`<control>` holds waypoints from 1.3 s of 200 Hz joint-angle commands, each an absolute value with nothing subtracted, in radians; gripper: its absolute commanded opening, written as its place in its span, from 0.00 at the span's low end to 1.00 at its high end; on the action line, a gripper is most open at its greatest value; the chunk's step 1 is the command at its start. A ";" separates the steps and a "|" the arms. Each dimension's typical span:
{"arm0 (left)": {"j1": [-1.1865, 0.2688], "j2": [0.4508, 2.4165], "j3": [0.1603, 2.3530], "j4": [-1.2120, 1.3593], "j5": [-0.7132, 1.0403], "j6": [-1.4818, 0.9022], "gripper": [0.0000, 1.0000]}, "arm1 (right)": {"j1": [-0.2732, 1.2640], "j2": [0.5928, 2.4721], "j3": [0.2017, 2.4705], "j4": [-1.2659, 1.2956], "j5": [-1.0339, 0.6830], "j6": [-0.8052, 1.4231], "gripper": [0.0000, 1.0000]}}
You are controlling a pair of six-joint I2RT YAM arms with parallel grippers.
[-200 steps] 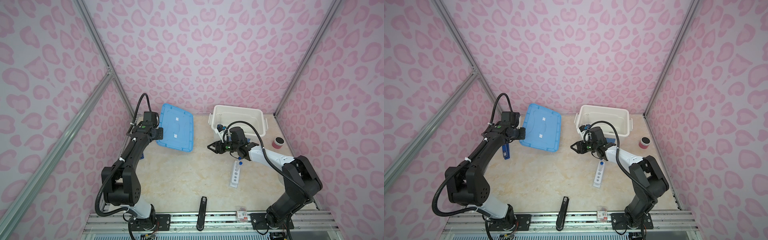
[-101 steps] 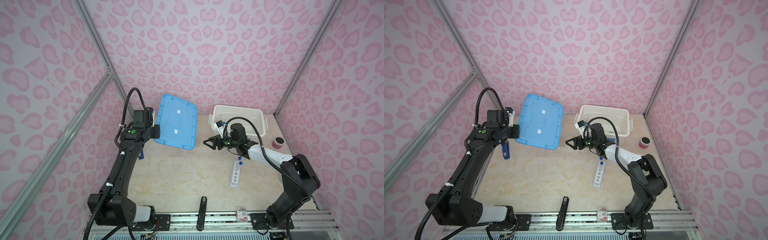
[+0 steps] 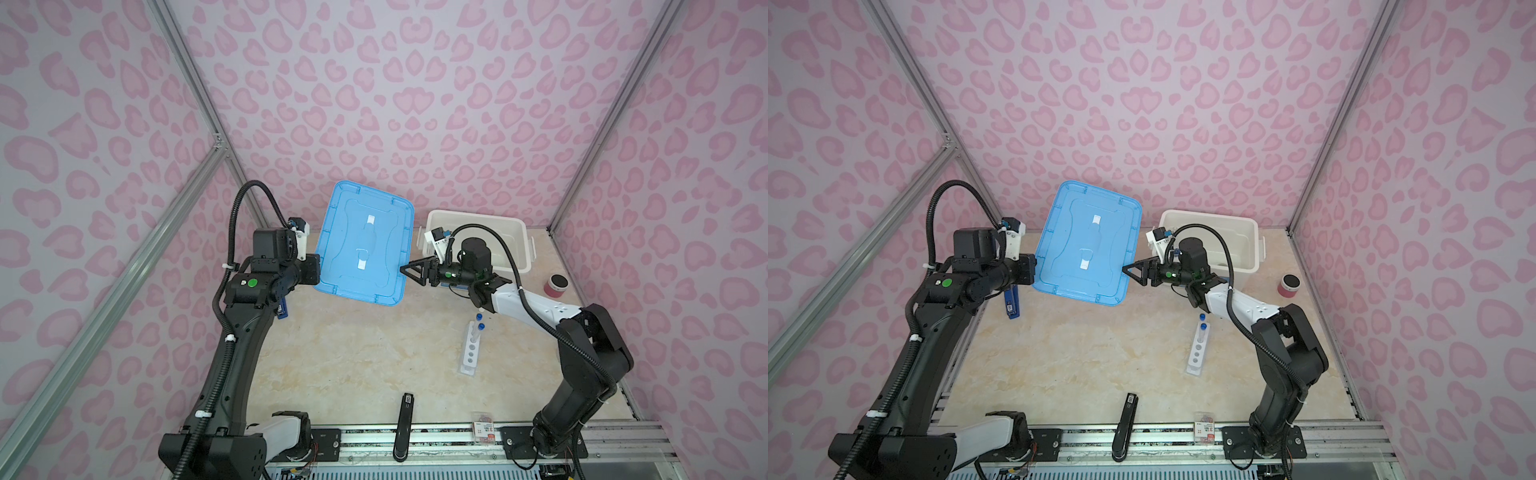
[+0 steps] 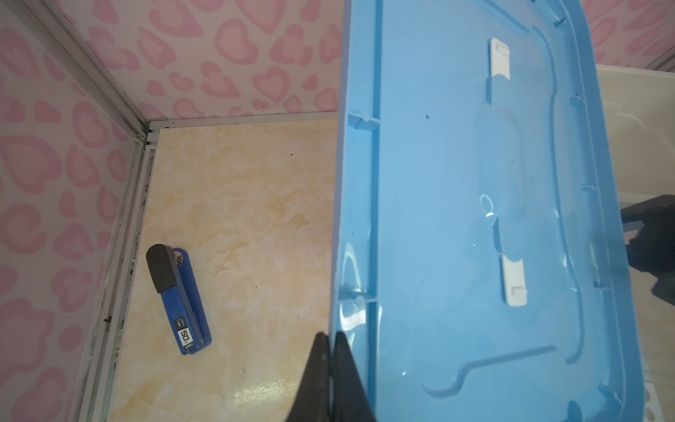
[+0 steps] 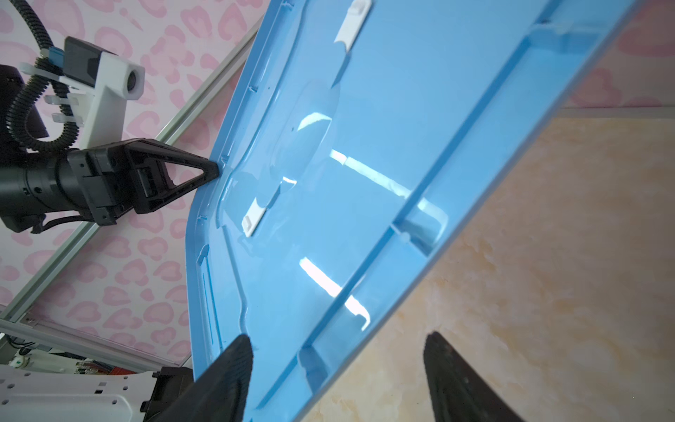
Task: Organize the chemistry lab equipment
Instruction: 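Close the right gripper on the raised lid edge farthest from the left gripper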
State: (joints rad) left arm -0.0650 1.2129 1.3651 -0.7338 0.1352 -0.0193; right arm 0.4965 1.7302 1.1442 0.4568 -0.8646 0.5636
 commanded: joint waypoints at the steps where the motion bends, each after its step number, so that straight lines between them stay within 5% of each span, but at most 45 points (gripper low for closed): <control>1: -0.064 1.188 1.364 -0.683 0.177 -0.037 0.04 | 0.503 1.740 1.155 0.509 -0.877 0.591 0.74; 39: -0.064 1.176 1.362 -0.680 0.199 -0.040 0.04 | 0.508 1.734 1.168 0.514 -0.890 0.595 0.71; 108: -0.064 1.183 1.351 -0.668 0.222 -0.043 0.04 | 0.516 1.717 1.161 0.570 -0.907 0.624 0.46; 260: -0.069 1.215 1.296 -0.618 0.229 -0.055 0.05 | 0.520 1.743 1.129 0.726 -0.895 0.752 0.17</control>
